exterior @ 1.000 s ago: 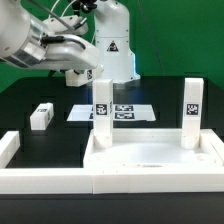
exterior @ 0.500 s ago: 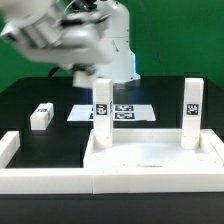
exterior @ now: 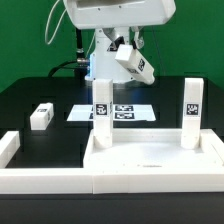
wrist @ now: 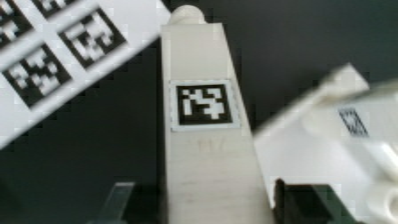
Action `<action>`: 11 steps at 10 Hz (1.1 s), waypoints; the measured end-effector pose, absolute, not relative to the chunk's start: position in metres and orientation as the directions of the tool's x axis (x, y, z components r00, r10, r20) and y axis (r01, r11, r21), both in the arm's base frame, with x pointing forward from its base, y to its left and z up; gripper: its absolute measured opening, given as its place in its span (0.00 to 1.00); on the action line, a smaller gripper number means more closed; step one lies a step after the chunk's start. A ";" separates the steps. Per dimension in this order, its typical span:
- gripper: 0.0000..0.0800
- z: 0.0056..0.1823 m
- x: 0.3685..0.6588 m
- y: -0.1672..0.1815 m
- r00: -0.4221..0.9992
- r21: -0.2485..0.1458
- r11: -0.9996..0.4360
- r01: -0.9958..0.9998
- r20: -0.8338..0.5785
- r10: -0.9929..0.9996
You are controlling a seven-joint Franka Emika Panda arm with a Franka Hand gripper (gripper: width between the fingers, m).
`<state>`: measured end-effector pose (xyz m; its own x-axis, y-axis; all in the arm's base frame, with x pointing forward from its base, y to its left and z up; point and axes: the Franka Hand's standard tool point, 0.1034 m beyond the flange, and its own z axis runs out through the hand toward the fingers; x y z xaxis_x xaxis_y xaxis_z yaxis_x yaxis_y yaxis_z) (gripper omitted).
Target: Assemble desk
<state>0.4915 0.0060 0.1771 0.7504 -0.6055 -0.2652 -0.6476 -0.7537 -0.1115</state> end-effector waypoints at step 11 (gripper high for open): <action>0.36 0.192 0.572 0.050 0.775 -0.121 -0.828 -0.548 0.298 -0.557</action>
Offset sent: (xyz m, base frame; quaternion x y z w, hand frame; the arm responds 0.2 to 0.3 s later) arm 0.0585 0.0084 0.0322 0.0133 0.2135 0.0588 0.9751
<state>0.5719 0.0501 0.1922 0.7754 -0.5566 0.2984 -0.5476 -0.8279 -0.1212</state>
